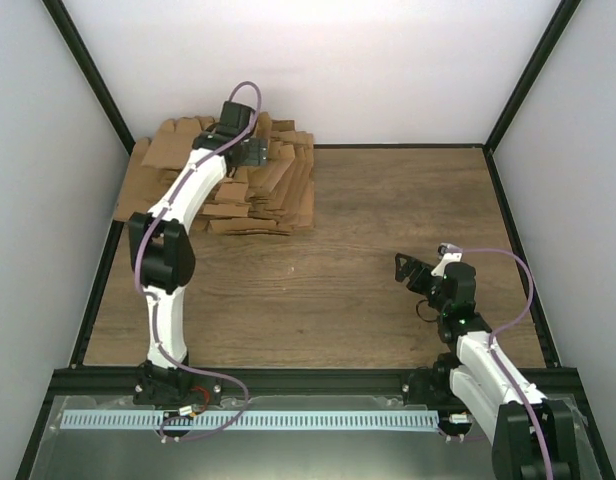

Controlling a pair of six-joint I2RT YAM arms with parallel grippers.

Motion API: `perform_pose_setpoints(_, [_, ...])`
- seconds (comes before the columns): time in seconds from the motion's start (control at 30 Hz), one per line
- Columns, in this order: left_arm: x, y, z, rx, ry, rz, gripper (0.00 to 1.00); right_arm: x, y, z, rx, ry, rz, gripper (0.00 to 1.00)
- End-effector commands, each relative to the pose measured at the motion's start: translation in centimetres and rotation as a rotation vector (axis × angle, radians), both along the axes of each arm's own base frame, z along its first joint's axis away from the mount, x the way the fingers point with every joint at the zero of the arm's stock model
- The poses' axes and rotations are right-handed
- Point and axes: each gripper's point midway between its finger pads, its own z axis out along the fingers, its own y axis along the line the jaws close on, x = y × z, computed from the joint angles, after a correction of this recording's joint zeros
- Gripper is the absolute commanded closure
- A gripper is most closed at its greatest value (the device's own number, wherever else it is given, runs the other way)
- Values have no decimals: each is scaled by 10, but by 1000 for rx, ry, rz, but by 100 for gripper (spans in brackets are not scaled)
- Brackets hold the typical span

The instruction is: Fold the paper box

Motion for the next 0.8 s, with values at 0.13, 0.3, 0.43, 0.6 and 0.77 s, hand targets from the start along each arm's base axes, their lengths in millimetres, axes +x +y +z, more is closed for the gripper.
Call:
perform_pose_setpoints(0.13, [25, 0, -1, 274, -1, 4, 5, 9, 2, 15, 5, -24, 3, 0])
perform_pose_setpoints(0.3, [32, -7, -11, 327, -11, -14, 5, 9, 2, 15, 3, -23, 0, 0])
perform_pose_setpoints(0.43, [36, -7, -16, 356, -15, -8, 5, 9, 1, 14, 3, -19, -2, 0])
perform_pose_setpoints(0.6, [41, -3, -21, 399, -17, 4, 9, 10, 1, 13, 0, -15, -4, 0])
perform_pose_setpoints(0.77, [42, 1, -25, 434, -9, 20, 23, 10, 1, 13, -1, -14, -6, 0])
